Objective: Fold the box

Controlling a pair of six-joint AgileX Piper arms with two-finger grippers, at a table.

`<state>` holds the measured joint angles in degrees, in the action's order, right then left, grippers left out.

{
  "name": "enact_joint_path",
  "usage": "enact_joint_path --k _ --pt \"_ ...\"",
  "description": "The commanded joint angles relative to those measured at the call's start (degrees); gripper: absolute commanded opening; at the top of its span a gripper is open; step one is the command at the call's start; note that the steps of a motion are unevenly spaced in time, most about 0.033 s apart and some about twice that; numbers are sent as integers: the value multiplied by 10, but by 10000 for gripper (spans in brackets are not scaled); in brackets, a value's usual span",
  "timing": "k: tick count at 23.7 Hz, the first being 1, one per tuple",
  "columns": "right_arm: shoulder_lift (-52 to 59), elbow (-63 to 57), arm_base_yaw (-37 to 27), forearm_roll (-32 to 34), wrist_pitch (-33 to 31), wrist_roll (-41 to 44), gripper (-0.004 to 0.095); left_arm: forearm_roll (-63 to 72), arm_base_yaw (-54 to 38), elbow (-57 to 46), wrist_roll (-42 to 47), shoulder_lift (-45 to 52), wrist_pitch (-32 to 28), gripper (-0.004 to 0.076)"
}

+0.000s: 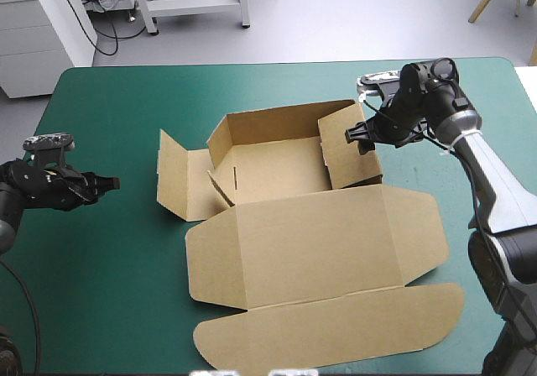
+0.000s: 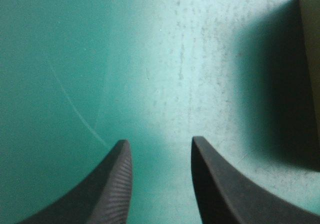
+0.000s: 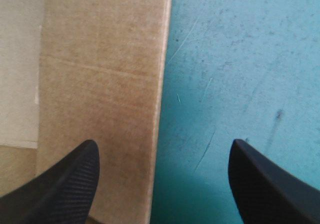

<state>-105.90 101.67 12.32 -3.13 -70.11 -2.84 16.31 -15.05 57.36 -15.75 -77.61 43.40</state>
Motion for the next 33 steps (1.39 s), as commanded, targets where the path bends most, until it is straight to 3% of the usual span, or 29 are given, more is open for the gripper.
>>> enact_joint_path --k 1,9,12,14,15,17,25,33 --pt "3 14 -1 -14 28 -18 657 10 0 14 -4 19 -18 275" --pt "-42 23 -1 -42 62 -21 656 10 0 14 -13 19 -18 275" --pt "-55 34 -1 -40 63 -19 588 10 0 14 -13 19 -15 275" --pt "-60 41 -1 -40 63 -18 359 10 0 14 -13 19 -12 275" --pt "-60 46 -1 -40 67 -18 134 10 0 14 -13 19 -12 275" --pt "-60 57 -1 -40 68 -12 -5 10 0 14 -13 19 -11 275" --pt "-15 76 -39 -76 53 -32 -19 6 0 14 -13 18 -15 275" --pt "74 76 -113 -197 46 -92 -19 6 0 14 -13 18 -38 275"
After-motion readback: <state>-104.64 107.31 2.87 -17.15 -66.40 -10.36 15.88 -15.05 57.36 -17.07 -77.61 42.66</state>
